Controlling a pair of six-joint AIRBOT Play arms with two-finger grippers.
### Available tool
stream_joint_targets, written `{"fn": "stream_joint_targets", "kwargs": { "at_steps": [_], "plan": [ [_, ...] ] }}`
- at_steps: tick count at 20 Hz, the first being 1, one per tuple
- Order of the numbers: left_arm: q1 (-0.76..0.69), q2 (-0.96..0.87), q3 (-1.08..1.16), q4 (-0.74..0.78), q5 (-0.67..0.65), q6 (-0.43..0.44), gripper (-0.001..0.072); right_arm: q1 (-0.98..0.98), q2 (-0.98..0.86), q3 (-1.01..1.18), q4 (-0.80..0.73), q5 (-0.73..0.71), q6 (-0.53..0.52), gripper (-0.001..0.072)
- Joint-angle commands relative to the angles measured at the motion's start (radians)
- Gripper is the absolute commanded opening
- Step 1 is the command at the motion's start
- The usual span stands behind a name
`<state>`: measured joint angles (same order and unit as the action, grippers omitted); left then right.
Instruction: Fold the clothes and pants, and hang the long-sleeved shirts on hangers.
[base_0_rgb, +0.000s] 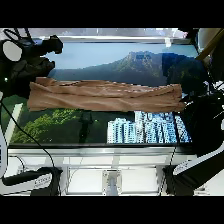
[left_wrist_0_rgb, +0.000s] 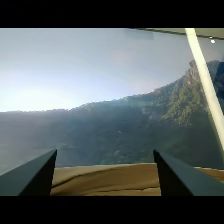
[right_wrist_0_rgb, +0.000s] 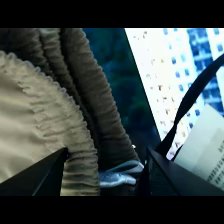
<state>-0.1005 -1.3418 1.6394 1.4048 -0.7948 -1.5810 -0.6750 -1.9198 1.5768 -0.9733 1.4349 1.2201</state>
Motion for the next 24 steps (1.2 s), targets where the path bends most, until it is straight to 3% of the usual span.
{"fn": "stream_joint_targets", "kwargs": {
  "at_steps": [1, 6, 7, 8, 9, 11, 12, 14, 15, 21, 24],
  "plan": [
    [-0.029, 0.0, 0.001, 0.0, -0.003, 0.003, 0.0702, -0.003, -0.034, 0.0, 0.079, -0.021, -0.011, 0.0541],
    [-0.092, -0.004, 0.001, 0.0, -0.002, 0.079, 0.0702, 0.023, -0.076, 0.0, 0.113, -0.014, -0.048, 0.0539],
    [-0.1, -0.008, 0.001, 0.0, -0.002, 0.079, 0.0702, 0.035, -0.076, 0.0, 0.113, -0.02, -0.063, 0.0509],
    [-0.106, -0.015, 0.001, 0.0, -0.002, 0.079, 0.0702, 0.049, -0.076, 0.0, 0.113, -0.027, -0.063, 0.0385],
    [-0.11, -0.023, 0.001, 0.0, -0.003, 0.079, 0.0702, 0.06, -0.076, 0.0, 0.113, -0.04, -0.063, 0.0308],
    [-0.118, -0.043, 0.001, -0.001, -0.003, 0.078, 0.0698, 0.078, -0.074, 0.001, 0.113, -0.042, -0.063, 0.004],
    [-0.124, -0.051, 0.001, -0.003, -0.003, 0.078, 0.0626, 0.079, -0.07, 0.001, 0.119, -0.028, -0.064, 0.0034],
    [-0.14, -0.067, 0.001, -0.004, -0.002, 0.078, 0.0148, 0.075, -0.039, 0.001, 0.159, 0.011, -0.072, 0.0034],
    [-0.153, -0.077, 0.001, -0.003, -0.003, 0.078, 0.0016, 0.068, -0.01, 0.001, 0.188, 0.026, -0.087, 0.0034],
    [-0.305, -0.217, 0.0, -0.11, -0.004, 0.078, 0.0011, 0.145, 0.229, 0.001, 0.472, 0.017, -0.087, 0.0034],
    [-0.422, -0.365, 0.0, -0.166, -0.025, 0.078, 0.001, 0.258, 0.313, 0.001, 0.517, -0.038, -0.042, 0.0034]
  ]
}}
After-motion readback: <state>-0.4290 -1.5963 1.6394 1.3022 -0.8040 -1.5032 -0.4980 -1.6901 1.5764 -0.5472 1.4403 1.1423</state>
